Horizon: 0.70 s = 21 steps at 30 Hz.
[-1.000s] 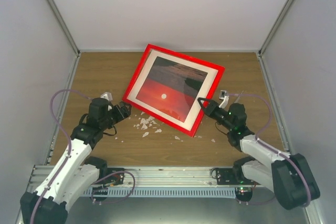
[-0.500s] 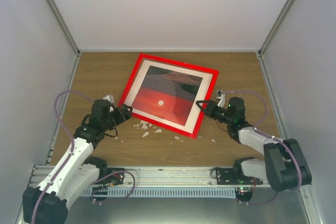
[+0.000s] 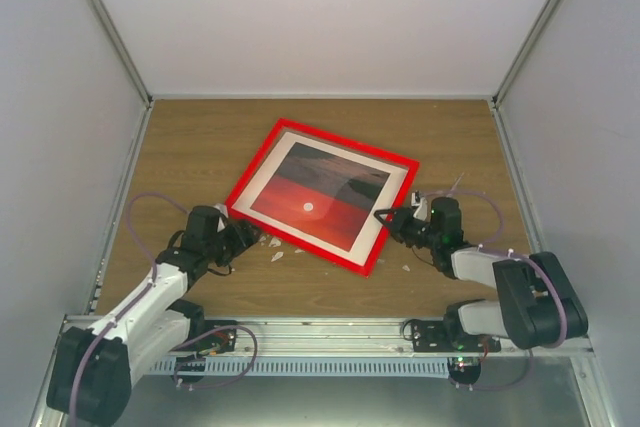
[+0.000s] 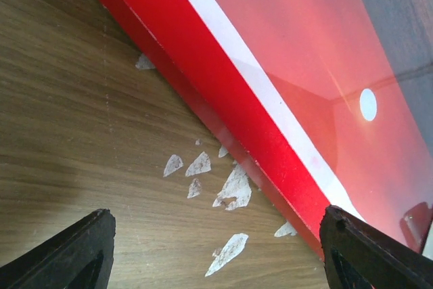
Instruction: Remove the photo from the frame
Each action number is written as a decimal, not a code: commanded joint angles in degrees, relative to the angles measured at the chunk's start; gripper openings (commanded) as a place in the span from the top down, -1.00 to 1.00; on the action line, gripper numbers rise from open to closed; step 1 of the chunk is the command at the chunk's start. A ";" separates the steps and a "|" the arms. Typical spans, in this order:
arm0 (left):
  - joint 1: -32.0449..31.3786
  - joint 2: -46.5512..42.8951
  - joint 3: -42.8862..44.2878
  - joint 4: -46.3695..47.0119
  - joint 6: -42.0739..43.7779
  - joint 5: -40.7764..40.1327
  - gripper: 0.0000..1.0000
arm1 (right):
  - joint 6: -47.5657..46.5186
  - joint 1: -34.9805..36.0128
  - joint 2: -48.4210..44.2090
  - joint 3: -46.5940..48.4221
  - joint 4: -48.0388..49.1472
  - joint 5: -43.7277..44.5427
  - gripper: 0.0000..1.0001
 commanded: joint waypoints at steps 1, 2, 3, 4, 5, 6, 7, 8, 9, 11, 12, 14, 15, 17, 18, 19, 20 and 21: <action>-0.24 1.86 -0.26 6.57 -1.21 1.82 -0.66 | -6.94 0.46 1.76 -1.73 -4.42 1.46 0.68; -0.34 2.10 -0.39 6.79 -1.30 1.89 -0.66 | -7.10 0.55 1.96 -1.68 -4.80 1.51 0.64; -0.37 2.20 -0.58 7.05 -1.45 2.05 -0.66 | -7.23 0.54 2.11 -1.55 -5.73 1.66 0.59; -0.39 2.28 -0.80 7.32 -1.60 2.07 -0.66 | -7.51 0.54 2.16 -1.32 -6.61 1.84 0.51; -0.41 2.31 -1.01 7.43 -1.73 2.03 -0.66 | -7.96 0.52 2.12 -1.01 -7.93 2.15 0.43; -0.53 2.39 -1.24 7.67 -1.87 2.09 -0.66 | -8.64 0.51 2.08 -0.69 -9.22 2.49 0.33; -0.53 2.46 -1.50 7.87 -2.12 2.14 -0.66 | -9.22 0.53 1.98 -0.31 -10.58 2.80 0.25; -0.50 2.51 -1.64 8.04 -2.24 2.27 -0.66 | -9.95 0.54 1.70 -0.08 -12.21 3.32 0.16; -0.56 2.65 -1.79 8.14 -2.39 2.32 -0.66 | -10.61 0.51 1.21 0.23 -13.71 3.90 0.07; -0.57 2.90 -1.92 8.27 -2.66 2.32 -0.66 | -12.20 0.56 0.18 0.78 -16.68 4.98 -0.09; -0.66 3.00 -2.00 8.35 -2.74 2.22 -0.66 | -13.05 0.54 -0.26 1.15 -18.25 5.54 -0.15; -0.68 3.08 -2.11 8.45 -2.98 2.19 -0.66 | -15.03 0.56 -1.59 2.16 -21.70 7.10 -0.27; -0.74 3.15 -2.19 8.53 -3.15 2.21 -0.66 | -16.01 0.55 -2.40 2.81 -23.80 8.17 -0.33; -0.82 3.25 -2.28 8.82 -3.48 2.25 -0.66 | -18.64 0.55 -4.00 4.29 -27.81 11.78 -0.48; -0.95 3.35 -2.33 9.04 -3.66 2.26 -0.66 | -19.76 0.55 -4.84 5.14 -30.01 13.62 -0.55; -0.97 3.49 -2.37 9.14 -3.71 2.35 -0.66 | -20.91 0.55 -5.51 6.38 -32.24 15.80 -0.64; -1.06 3.68 -2.37 9.20 -3.76 2.31 -0.66 | -21.85 0.60 -6.28 7.22 -34.54 17.44 -0.69; -1.09 3.91 -2.38 9.32 -3.81 2.33 -0.66 | -22.70 0.53 -7.09 7.81 -36.04 18.46 -0.74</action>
